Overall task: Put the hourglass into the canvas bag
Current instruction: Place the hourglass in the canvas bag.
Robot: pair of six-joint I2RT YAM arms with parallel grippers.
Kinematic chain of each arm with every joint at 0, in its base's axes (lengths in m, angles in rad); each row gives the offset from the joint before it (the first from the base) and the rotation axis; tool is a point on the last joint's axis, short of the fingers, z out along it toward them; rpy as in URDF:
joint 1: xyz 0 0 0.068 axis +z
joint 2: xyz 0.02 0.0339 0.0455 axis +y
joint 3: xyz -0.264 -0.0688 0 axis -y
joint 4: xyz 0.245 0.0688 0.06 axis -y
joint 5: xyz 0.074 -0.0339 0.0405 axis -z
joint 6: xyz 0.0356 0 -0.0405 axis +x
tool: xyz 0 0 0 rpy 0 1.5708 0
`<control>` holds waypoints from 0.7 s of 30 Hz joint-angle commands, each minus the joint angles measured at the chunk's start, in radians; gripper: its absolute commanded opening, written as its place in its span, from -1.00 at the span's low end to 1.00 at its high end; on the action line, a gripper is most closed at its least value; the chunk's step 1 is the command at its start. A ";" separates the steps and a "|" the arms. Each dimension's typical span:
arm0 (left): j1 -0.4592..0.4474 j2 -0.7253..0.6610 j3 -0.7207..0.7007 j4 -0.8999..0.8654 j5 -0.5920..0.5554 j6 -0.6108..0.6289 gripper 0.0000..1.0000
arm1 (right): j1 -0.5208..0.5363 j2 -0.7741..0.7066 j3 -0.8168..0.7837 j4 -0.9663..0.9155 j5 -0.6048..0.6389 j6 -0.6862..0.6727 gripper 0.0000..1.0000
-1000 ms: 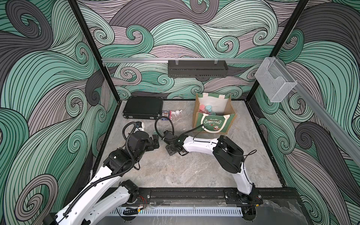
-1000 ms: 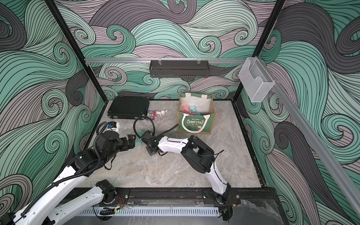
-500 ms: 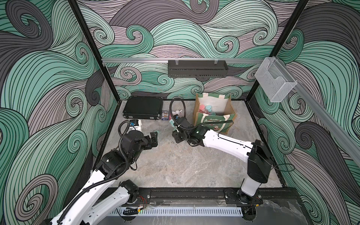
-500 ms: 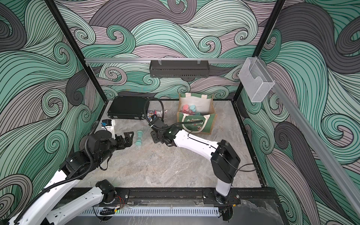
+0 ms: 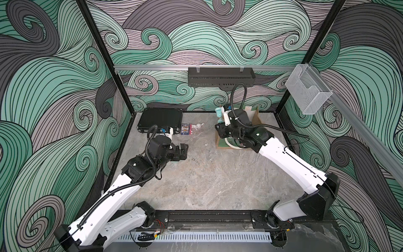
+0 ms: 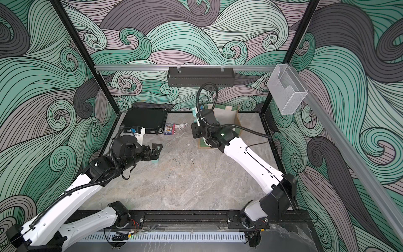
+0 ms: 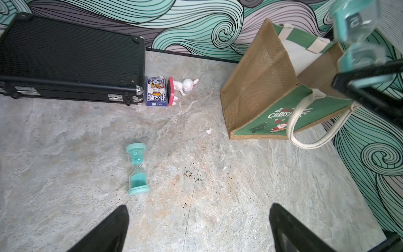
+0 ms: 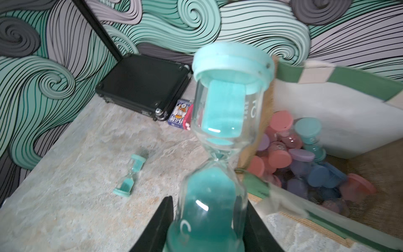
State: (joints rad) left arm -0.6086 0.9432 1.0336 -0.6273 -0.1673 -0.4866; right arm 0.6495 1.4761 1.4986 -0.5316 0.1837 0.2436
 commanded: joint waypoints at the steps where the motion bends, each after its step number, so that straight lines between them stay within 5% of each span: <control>1: 0.006 0.029 0.040 0.057 0.070 0.017 0.97 | -0.077 -0.001 0.037 -0.044 -0.029 -0.004 -0.50; 7: 0.007 0.061 0.023 0.122 0.099 0.008 0.97 | -0.213 0.046 0.080 -0.101 -0.098 0.047 -0.55; 21: 0.007 0.124 0.029 0.164 0.138 -0.011 0.97 | -0.352 0.251 0.127 -0.102 -0.189 0.109 -0.56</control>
State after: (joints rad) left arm -0.6086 1.0657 1.0336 -0.4919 -0.0433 -0.4835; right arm 0.3199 1.7050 1.5848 -0.6353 0.0261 0.3237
